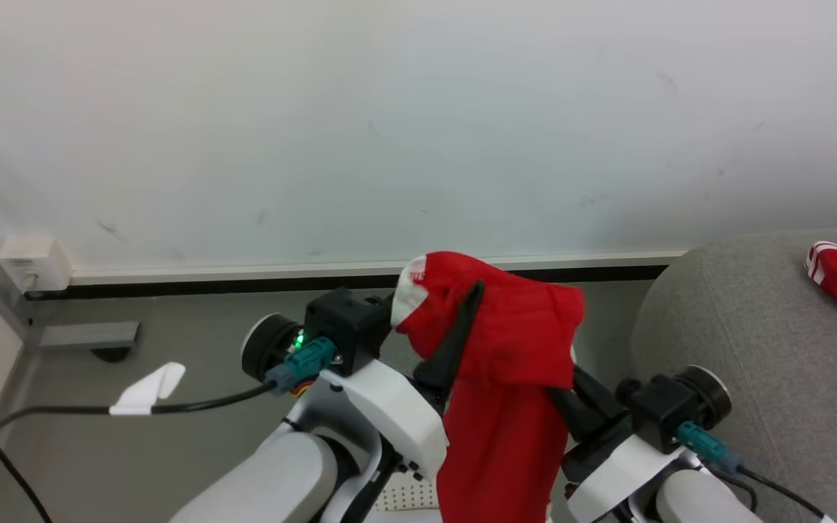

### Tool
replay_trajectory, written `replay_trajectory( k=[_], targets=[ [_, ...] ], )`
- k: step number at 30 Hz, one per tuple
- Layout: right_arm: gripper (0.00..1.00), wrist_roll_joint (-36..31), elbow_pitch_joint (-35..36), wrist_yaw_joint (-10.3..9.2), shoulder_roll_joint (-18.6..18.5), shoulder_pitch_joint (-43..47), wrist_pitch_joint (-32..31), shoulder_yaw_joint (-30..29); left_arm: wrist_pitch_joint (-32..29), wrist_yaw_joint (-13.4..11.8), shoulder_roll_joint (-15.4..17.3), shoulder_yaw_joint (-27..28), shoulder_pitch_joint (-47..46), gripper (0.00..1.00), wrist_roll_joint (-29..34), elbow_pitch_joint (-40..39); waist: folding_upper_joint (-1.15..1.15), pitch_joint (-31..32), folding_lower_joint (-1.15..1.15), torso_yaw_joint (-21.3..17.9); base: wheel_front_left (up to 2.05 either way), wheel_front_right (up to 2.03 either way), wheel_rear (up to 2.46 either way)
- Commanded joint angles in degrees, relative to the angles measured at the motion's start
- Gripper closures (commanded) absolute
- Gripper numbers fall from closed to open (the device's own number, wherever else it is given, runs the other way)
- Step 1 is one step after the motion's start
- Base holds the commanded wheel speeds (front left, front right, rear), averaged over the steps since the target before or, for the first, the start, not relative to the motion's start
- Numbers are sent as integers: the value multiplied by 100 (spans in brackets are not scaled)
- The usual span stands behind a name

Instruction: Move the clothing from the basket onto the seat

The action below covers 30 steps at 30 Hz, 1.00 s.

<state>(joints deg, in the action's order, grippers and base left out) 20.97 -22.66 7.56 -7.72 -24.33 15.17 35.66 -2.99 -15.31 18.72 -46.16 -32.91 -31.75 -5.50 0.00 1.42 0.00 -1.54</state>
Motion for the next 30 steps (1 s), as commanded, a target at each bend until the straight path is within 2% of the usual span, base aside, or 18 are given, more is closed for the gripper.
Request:
replay_trajectory(
  k=[1,8,16,23,30],
  targets=[
    [100,115,126,-15,-161,129,-4,-117,43,46,-11,-29,88,0,37,73,0,-44,0,-88,0,0,0],
    [100,235,422,-15,-637,241,-4,-579,212,68,-100,-132,211,0,-7,270,0,-196,0,-582,0,0,0],
    [100,173,722,-15,-992,78,-4,-1046,306,164,-246,-308,153,0,69,451,0,-484,0,-1391,0,0,0],
    [100,156,993,-15,-1173,10,-4,-1405,360,239,-309,-376,17,0,117,568,0,-730,0,-1977,0,0,0],
    [100,160,1249,-15,-1216,155,-4,-1795,312,276,-307,-427,-132,0,160,551,0,-1022,0,-2234,0,0,0]
  ],
)
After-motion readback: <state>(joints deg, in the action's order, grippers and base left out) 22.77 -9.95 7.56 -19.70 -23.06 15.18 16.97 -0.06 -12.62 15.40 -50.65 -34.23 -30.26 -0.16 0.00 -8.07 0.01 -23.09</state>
